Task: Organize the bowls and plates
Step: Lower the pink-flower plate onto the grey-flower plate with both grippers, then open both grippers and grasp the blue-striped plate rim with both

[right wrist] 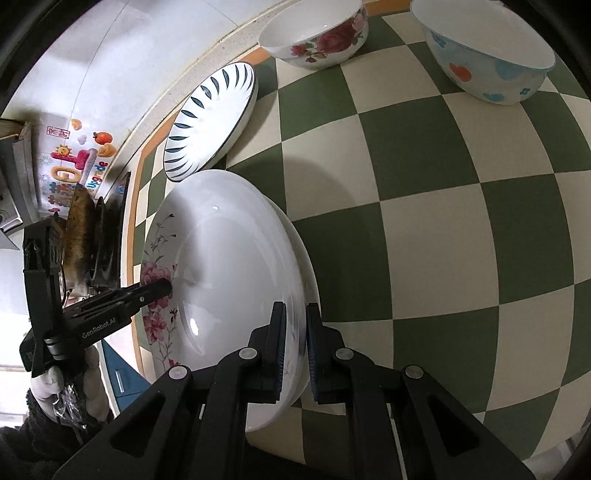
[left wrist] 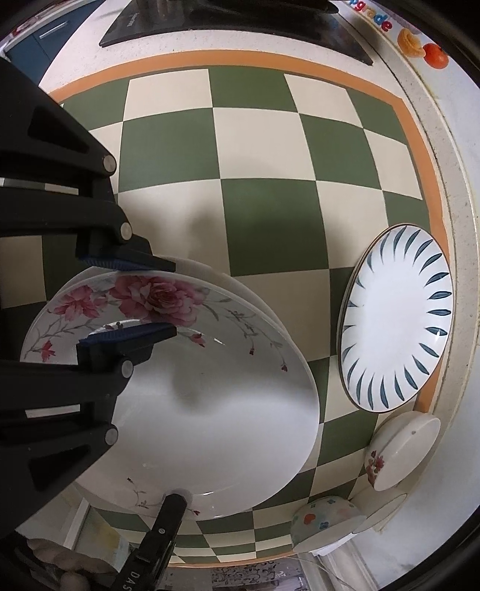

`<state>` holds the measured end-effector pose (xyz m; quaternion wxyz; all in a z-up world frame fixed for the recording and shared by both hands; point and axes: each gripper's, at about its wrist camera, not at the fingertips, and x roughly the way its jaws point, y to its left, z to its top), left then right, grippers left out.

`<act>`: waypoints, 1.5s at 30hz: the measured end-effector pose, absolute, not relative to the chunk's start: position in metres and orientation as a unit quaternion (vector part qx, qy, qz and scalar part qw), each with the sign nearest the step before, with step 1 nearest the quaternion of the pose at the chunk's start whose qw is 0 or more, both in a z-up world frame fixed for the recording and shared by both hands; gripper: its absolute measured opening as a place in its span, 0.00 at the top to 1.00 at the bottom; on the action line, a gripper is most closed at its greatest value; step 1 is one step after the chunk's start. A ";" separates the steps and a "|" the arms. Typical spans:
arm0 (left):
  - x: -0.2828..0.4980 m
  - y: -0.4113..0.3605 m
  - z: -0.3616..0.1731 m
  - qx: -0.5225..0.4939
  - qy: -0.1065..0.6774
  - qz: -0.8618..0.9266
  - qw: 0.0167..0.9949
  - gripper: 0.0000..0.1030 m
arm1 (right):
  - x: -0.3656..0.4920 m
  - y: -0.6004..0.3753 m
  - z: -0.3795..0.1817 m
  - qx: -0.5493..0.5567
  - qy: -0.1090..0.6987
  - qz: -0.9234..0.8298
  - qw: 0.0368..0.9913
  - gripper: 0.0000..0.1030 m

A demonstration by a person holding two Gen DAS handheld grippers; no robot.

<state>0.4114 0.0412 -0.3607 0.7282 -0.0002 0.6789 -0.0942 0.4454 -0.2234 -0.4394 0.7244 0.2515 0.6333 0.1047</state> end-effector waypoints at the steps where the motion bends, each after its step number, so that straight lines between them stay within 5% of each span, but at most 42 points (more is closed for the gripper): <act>1: 0.411 0.042 -0.362 -0.003 0.682 -0.095 0.725 0.76 | 0.446 -0.224 -0.439 0.255 0.637 0.101 0.721 0.88; 26: 0.427 0.027 -0.382 0.012 0.733 -0.121 0.670 0.76 | 0.445 -0.228 -0.448 0.293 0.680 0.058 0.670 0.84; 34: 0.431 0.019 -0.366 0.065 0.719 -0.099 0.685 0.76 | 0.447 -0.224 -0.446 0.290 0.687 0.057 0.664 0.84; 41: 0.443 0.037 -0.325 0.015 0.688 -0.091 0.720 0.76 | 0.465 -0.232 -0.412 0.301 0.659 0.073 0.685 0.83; 45: 0.481 0.057 -0.307 -0.019 0.659 -0.069 0.749 0.72 | 0.496 -0.226 -0.385 0.293 0.624 0.086 0.719 0.59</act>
